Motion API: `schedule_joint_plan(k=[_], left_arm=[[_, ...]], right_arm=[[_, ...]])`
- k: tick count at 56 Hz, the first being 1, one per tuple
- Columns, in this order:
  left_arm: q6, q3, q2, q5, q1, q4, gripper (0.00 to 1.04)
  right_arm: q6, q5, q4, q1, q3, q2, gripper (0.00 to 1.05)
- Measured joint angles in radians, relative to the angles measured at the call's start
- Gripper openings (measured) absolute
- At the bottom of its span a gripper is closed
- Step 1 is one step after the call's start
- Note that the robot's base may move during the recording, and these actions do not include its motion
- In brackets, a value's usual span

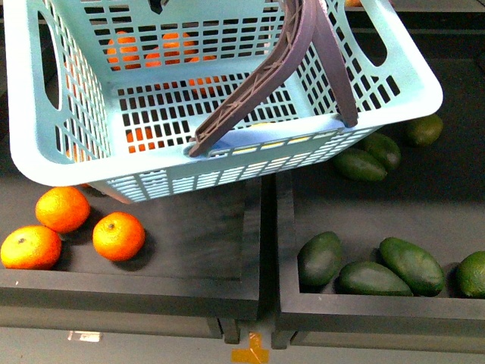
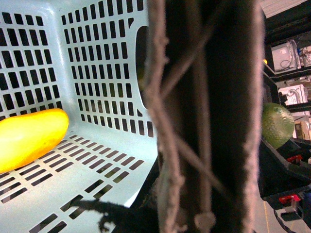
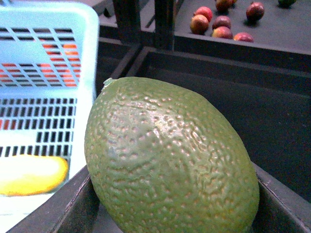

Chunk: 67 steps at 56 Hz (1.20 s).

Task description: Pick mango and avocado into basket

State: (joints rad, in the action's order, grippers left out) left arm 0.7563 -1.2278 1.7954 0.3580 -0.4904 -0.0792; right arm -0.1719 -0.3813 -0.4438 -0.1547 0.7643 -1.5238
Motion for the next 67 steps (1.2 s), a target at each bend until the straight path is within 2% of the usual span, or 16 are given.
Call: schedule_joint_plan(k=[25,29,34,45,53,54,56,59,62,67], left_arm=[[0.0,0.0,0.0,0.001,0.0,0.0,0.05],[0.0,0.0,0.0,0.001,0.0,0.0,0.05],[0.0,0.0,0.0,0.001,0.0,0.0,0.05],[0.001,0.0,0.0,0.003,-0.001,0.0,0.05],[0.002,0.0,0.0,-0.003,-0.001,0.0,0.05],[0.002,0.0,0.0,-0.005,-0.001,0.0,0.05],[0.003,0.0,0.0,-0.006,-0.001,0.0,0.05],[0.003,0.0,0.0,-0.005,-0.001,0.0,0.05],[0.002,0.0,0.0,-0.005,-0.001,0.0,0.05],[0.004,0.0,0.0,0.0,-0.002,0.0,0.05]], right_arm=[[0.074,0.228,0.036,0.337,0.18,-0.139,0.72],[0.073,0.28,0.058,0.372,0.216,-0.169,0.84],[0.075,0.309,0.059,0.39,0.239,-0.191,0.97],[0.093,0.351,0.039,0.381,0.236,-0.194,0.96],[0.103,0.441,0.004,0.341,0.188,-0.165,0.96],[0.109,0.459,-0.007,0.335,0.178,-0.161,0.96],[0.131,0.517,-0.157,0.317,0.121,-0.151,0.88],[0.145,0.523,-0.334,0.298,0.031,-0.125,0.78],[0.154,0.513,-0.449,0.287,-0.073,-0.074,0.66],[0.158,0.497,-0.498,0.274,-0.169,-0.004,0.52]])
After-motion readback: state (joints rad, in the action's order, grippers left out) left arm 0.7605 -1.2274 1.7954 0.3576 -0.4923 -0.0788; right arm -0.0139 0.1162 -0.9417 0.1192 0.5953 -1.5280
